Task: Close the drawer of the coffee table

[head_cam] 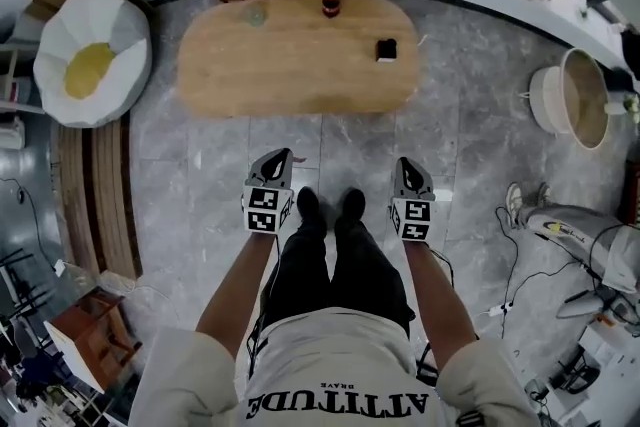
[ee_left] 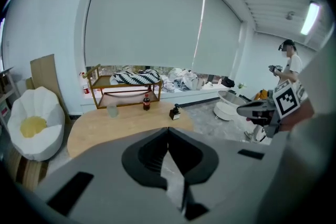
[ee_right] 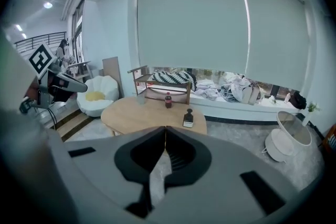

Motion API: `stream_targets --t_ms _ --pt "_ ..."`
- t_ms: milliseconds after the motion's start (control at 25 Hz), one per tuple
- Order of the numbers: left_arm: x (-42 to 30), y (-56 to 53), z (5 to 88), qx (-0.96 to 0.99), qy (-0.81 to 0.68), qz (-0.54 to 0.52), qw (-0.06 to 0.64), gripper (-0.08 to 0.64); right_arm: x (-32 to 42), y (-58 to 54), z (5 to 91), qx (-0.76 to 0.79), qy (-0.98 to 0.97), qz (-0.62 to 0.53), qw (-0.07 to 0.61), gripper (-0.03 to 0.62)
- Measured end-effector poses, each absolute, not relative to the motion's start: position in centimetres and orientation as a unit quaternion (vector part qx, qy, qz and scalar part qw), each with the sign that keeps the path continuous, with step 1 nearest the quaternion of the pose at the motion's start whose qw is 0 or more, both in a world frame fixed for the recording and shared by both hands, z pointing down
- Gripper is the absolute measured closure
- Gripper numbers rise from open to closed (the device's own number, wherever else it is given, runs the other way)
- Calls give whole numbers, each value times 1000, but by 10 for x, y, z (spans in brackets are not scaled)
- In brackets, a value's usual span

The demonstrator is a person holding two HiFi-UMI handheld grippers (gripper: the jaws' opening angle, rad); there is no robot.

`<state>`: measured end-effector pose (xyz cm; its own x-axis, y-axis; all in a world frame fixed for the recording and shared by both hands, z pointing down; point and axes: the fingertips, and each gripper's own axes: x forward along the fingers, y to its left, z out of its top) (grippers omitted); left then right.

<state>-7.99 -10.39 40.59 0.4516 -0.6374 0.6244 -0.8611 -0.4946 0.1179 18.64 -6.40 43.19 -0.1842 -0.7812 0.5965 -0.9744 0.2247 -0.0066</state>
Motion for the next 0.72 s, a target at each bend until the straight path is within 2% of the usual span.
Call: stream_targets --t_ms 720 --pt "-89 -77 287 851 -438 218 189 538 173 -43 312 579 -770 156 218 572"
